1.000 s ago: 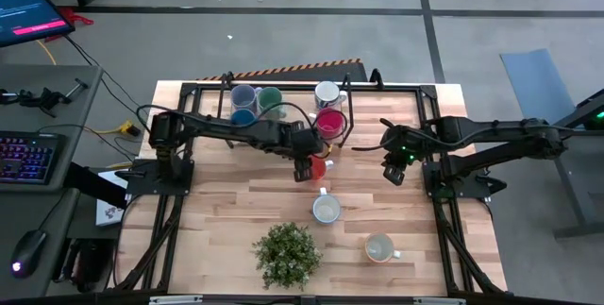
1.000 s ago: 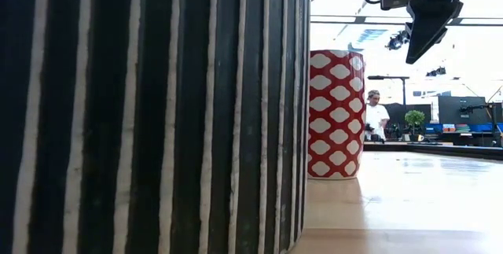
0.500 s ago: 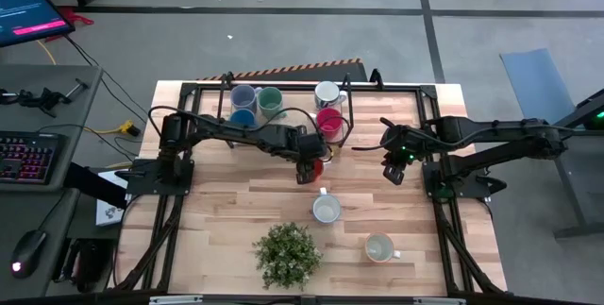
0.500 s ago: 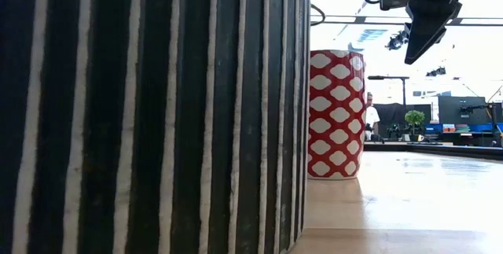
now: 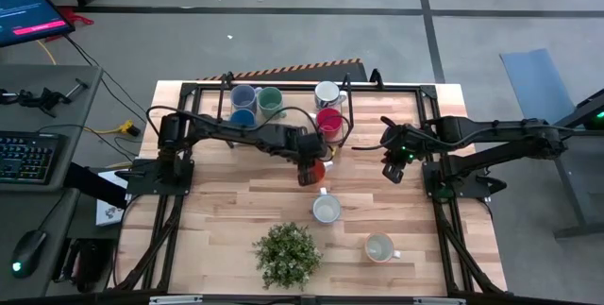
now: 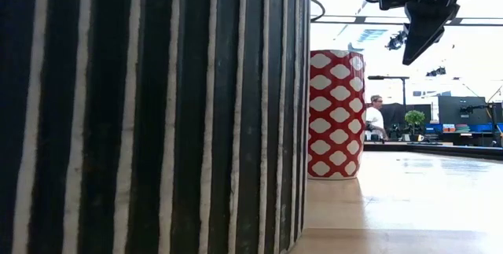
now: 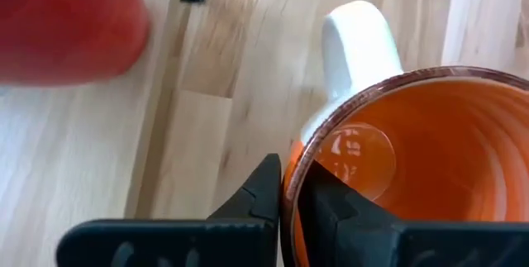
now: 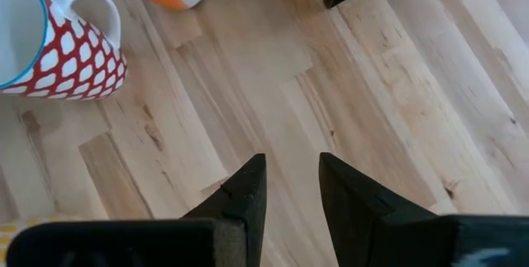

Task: Place coffee mugs
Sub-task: Put the orange mug on the shelf

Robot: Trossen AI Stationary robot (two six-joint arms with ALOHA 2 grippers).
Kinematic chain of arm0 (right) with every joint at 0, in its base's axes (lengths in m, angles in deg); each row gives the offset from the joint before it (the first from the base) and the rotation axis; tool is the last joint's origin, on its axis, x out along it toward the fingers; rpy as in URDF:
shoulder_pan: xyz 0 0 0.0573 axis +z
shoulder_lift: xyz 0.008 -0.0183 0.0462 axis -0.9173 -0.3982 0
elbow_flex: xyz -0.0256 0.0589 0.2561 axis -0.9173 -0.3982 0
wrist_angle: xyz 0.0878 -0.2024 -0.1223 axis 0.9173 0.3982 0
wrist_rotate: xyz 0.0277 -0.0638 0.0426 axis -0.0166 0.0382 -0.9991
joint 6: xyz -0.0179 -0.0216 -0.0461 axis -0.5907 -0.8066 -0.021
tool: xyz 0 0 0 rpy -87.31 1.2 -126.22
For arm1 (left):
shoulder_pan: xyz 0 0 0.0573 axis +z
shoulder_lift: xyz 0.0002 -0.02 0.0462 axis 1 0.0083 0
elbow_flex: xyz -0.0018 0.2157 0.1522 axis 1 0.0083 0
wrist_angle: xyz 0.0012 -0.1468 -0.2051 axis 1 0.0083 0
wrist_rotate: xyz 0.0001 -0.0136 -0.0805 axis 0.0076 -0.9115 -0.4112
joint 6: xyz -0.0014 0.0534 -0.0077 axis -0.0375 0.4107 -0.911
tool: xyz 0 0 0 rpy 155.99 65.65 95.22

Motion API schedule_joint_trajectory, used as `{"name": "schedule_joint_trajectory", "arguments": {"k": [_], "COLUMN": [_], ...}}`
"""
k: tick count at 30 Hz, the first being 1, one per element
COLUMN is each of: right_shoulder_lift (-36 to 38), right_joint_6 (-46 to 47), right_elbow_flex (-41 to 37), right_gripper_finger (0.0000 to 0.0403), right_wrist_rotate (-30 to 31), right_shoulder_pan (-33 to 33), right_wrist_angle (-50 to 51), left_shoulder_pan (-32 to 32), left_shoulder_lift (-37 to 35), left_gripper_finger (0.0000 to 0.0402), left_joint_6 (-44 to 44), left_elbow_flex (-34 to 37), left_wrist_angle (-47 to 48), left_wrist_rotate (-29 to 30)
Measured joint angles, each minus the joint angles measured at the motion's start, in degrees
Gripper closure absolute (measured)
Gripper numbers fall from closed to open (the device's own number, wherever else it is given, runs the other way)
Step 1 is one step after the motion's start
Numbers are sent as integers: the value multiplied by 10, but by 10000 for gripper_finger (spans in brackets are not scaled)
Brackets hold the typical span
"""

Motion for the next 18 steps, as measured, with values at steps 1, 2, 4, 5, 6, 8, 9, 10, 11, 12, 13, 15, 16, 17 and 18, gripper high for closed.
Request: {"name": "schedule_joint_trajectory", "arguments": {"k": [1,2,4,5,6,8,9,10,11,12,13,15,16,17,18], "right_shoulder_lift": [0,0,0,0,0,0,0,0,0,0,0,0,0,0,0], "right_joint_6": [0,-1,-10,-13,-13,-13,-15,-15,-15,-15,-15,-15,-15,-14,-11], "right_elbow_flex": [0,0,0,0,0,0,0,0,0,0,0,0,0,0,0], "right_gripper_finger": [311,311,311,311,311,311,311,311,311,311,311,311,311,311,311], "right_wrist_rotate": [2,2,2,3,3,3,3,3,3,3,3,4,4,4,4], "right_shoulder_pan": [0,0,0,0,0,0,0,0,0,0,0,0,0,0,0], "right_wrist_angle": [0,0,0,0,0,0,0,0,0,-1,-2,-6,-6,-6,-7], "left_shoulder_pan": [-2,-4,-8,-11,-13,-17,-19,-20,-21,-23,-22,-17,-14,-9,-3], "left_shoulder_lift": [-2,-5,-10,-14,-20,-34,-42,-48,-51,-54,-57,-62,-63,-63,-62], "left_gripper_finger": [393,394,395,396,396,396,396,396,396,396,396,396,396,396,396], "left_joint_6": [0,-3,-8,-7,-5,-4,-4,0,3,7,7,7,6,5,4], "left_elbow_flex": [0,0,-1,-6,-15,-42,-53,-65,-76,-85,-95,-116,-125,-132,-137], "left_wrist_angle": [2,5,12,27,49,92,110,132,155,170,183,209,223,239,256], "left_wrist_rotate": [0,0,0,-1,-1,5,10,18,30,41,51,67,71,74,78]}}
